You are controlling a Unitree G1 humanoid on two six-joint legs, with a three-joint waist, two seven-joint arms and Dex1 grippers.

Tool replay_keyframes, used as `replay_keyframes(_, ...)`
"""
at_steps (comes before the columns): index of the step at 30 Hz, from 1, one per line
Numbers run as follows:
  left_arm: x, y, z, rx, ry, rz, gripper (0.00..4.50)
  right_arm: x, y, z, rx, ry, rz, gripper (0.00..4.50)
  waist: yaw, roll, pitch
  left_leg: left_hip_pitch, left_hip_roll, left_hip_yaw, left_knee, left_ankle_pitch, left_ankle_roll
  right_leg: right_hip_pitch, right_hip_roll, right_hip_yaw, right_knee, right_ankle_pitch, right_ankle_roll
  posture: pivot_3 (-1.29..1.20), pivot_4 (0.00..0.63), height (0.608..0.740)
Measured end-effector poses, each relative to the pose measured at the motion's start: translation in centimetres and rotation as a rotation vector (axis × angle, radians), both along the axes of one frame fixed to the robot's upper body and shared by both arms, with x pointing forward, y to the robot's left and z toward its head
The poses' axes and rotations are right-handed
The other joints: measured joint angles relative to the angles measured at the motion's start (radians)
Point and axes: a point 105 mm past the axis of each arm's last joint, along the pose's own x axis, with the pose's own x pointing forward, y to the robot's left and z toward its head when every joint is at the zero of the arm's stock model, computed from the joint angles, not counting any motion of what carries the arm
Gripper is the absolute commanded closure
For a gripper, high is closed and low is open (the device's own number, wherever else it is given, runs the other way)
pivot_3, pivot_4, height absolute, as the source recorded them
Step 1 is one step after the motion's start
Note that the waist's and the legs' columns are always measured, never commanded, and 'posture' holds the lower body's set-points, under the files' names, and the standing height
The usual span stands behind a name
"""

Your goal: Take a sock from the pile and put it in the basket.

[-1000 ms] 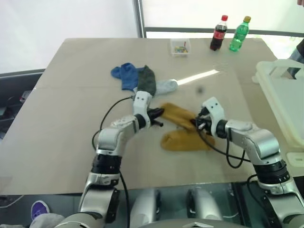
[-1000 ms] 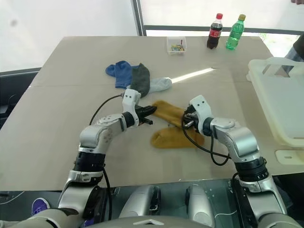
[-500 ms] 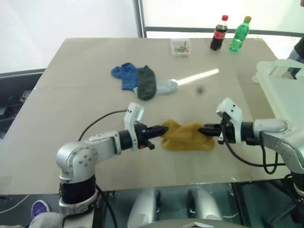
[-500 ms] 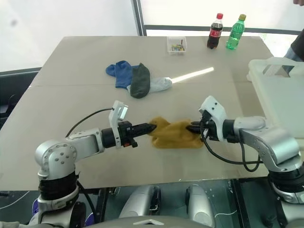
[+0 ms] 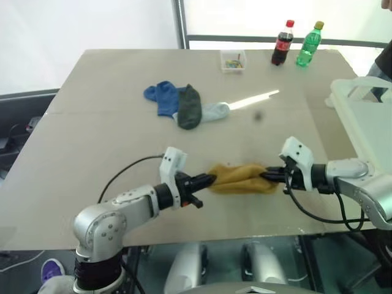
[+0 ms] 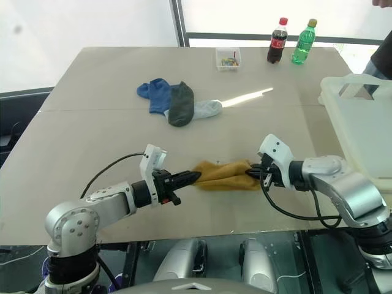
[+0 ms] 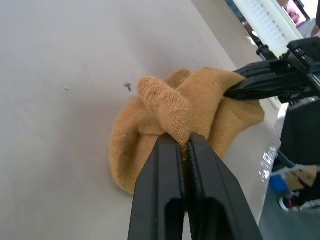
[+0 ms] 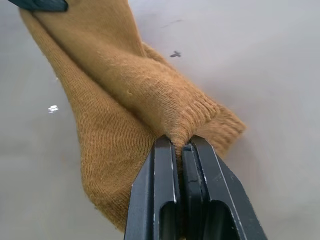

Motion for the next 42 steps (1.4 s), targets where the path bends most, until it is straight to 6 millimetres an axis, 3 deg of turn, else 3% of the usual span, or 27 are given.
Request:
replay_keyframes(17, 0.3, -0.8, -2.0, -0.034, 0.029, 0.138, 4.45, 0.8, -0.5, -0.5, -0.025, -0.020, -0.008, 4.42, 0.000, 0.000, 0.000, 0.000, 0.000, 0.000, 0.000, -0.001, 0.001, 0.000, -0.001, -0.001, 0.000, 0.000, 0.000, 0.00, 0.150, 0.732)
replay_keyframes(20, 0.2, -1.3, -2.4, -0.038, 0.050, 0.117, 3.53, 0.7, -0.6, -0.7, -0.033, -0.021, -0.004, 4.50, 0.001, 0.000, 0.000, 0.000, 0.000, 0.000, 0.000, -0.001, 0.001, 0.000, -0.001, -0.001, -0.001, 0.000, 0.000, 0.00, 0.150, 0.732)
replay_keyframes(23, 0.0, -1.5, -2.7, -0.045, 0.075, 0.101, 1.85, 0.4, -0.9, -1.5, -0.047, -0.004, -0.015, 4.50, 0.000, 0.000, 0.000, -0.001, 0.000, 0.000, 0.000, -0.001, 0.001, 0.000, -0.001, -0.001, -0.001, 0.000, 0.000, 0.00, 0.150, 0.732)
replay_keyframes(24, 0.0, -1.5, -2.7, -0.046, 0.076, 0.098, 1.59, 0.4, -1.0, -1.5, -0.049, -0.004, -0.016, 4.50, 0.000, 0.000, 0.000, -0.001, 0.000, 0.000, 0.000, -0.001, 0.001, 0.000, -0.001, -0.001, -0.001, 0.000, 0.000, 0.00, 0.150, 0.732)
replay_keyframes(27, -0.3, -1.9, -2.5, -0.050, 0.077, 0.055, 0.20, 0.2, -1.2, -1.7, -0.077, -0.029, 0.000, 4.50, 0.001, 0.000, 0.000, 0.000, 0.000, 0.000, 0.000, -0.001, 0.001, 0.000, -0.001, -0.001, 0.000, 0.000, 0.000, 0.00, 0.150, 0.732)
replay_keyframes(32, -0.8, -1.1, -2.2, -0.052, 0.077, 0.016, 0.08, 0.1, -1.2, -1.6, -0.059, -0.041, 0.014, 4.50, -0.002, 0.000, 0.000, 0.000, 0.000, 0.000, 0.000, -0.001, 0.001, 0.000, -0.001, -0.001, 0.000, 0.000, 0.000, 0.00, 0.150, 0.732)
replay_keyframes(33, -0.9, -0.2, -1.9, -0.054, 0.072, 0.011, 0.00, 0.1, -1.2, -1.0, -0.040, -0.059, 0.027, 3.83, -0.001, 0.000, 0.000, 0.000, 0.000, 0.000, 0.000, -0.001, 0.001, -0.001, -0.001, -0.001, 0.000, 0.000, 0.000, 0.00, 0.150, 0.732)
replay_keyframes(34, -0.9, -0.2, -1.8, -0.054, 0.072, 0.010, 0.00, 0.1, -1.2, -1.0, -0.039, -0.060, 0.028, 3.82, -0.001, 0.000, 0.000, 0.000, 0.000, 0.000, 0.000, -0.001, 0.001, -0.001, -0.001, -0.001, 0.000, 0.000, 0.000, 0.00, 0.150, 0.732)
replay_keyframes(38, -1.2, 1.3, -1.2, -0.025, 0.048, -0.039, 0.00, -0.1, -1.1, -1.0, -0.032, -0.089, 0.053, 2.23, 0.001, 0.000, 0.000, 0.000, 0.000, 0.000, 0.000, -0.001, 0.001, -0.001, -0.001, -0.002, -0.001, 0.000, 0.000, 0.00, 0.150, 0.732)
replay_keyframes(42, -0.2, 2.3, -0.3, -0.062, 0.021, -0.033, 0.00, -0.7, -1.6, -1.3, 0.010, -0.080, 0.037, 2.23, 0.003, 0.000, 0.000, -0.001, 0.000, 0.000, 0.000, -0.001, 0.001, 0.000, -0.001, -0.002, -0.001, 0.000, 0.000, 0.00, 0.150, 0.732)
